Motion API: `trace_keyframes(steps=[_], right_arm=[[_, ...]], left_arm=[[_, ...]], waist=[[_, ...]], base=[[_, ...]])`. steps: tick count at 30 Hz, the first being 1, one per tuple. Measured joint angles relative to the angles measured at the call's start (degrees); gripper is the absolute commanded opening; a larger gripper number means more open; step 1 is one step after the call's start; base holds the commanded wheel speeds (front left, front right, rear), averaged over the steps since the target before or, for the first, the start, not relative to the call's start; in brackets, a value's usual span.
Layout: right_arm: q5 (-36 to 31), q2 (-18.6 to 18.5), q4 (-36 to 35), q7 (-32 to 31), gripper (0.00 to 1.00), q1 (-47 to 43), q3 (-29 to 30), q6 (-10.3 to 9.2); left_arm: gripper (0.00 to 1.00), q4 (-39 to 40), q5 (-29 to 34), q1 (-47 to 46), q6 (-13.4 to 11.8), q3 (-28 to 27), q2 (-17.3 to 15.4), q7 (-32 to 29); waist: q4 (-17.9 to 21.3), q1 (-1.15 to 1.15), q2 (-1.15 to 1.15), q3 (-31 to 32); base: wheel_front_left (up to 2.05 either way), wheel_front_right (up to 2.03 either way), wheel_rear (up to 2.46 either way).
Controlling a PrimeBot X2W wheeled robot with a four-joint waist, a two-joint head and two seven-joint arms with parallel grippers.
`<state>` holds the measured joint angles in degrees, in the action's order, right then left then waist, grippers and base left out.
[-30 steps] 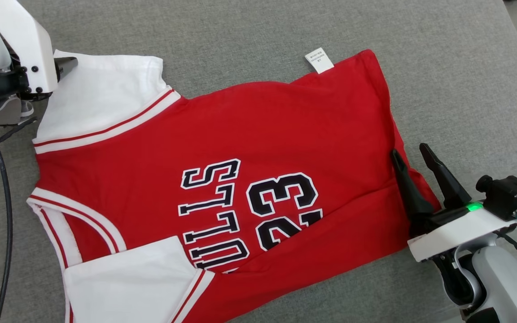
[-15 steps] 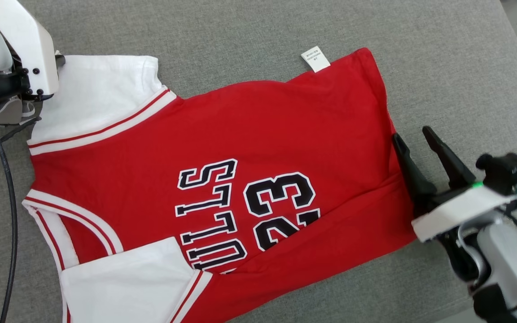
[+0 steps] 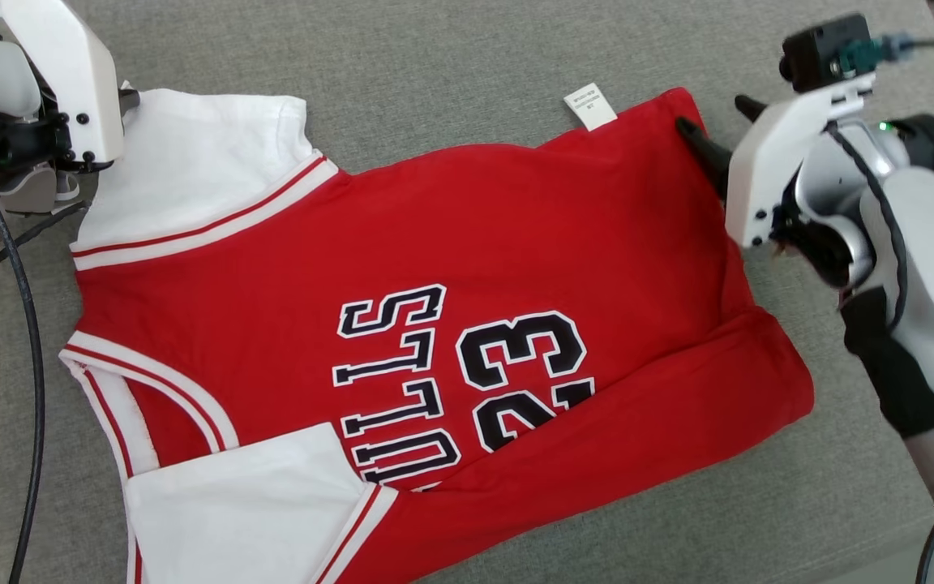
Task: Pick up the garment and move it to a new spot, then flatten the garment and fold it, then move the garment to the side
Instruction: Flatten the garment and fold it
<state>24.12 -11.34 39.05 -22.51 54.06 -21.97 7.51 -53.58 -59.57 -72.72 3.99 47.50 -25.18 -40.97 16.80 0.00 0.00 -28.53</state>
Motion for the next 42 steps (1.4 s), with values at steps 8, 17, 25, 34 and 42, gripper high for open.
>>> trace_keyframes(steps=[8,17,25,34,42], right_arm=[[-3.64,2.90,8.03,-7.19,1.00,7.19,0.66,0.00],[-3.35,3.78,13.34,-7.61,0.00,10.78,-0.09,0.00],[-0.02,2.85,14.41,-0.56,0.00,12.33,0.51,0.00],[5.97,0.62,15.26,10.13,0.00,13.67,2.49,0.00],[12.74,-2.64,14.54,15.93,0.00,11.59,0.08,0.00]], left_arm=[[0.00,-0.15,0.11,-0.94,0.55,0.52,0.54,-0.03],[0.00,-0.21,0.11,-2.22,1.33,0.91,0.88,-0.18],[0.00,1.02,1.68,-3.59,2.42,1.77,-0.19,2.94],[0.00,2.80,3.70,-6.56,3.02,1.47,-1.31,13.36],[0.00,9.39,2.66,-5.62,3.45,3.30,-3.26,18.31]], waist=[[-1.42,0.00,0.00,-0.82],[-2.72,0.00,0.00,-1.79],[-3.18,0.00,0.00,-2.32],[-4.51,0.00,0.00,-2.11],[-6.60,0.00,0.00,-0.78]], base=[[0.00,0.00,0.00],[0.00,0.00,0.00],[0.00,0.00,0.00],[0.00,0.00,0.00],[0.00,0.00,0.00]])
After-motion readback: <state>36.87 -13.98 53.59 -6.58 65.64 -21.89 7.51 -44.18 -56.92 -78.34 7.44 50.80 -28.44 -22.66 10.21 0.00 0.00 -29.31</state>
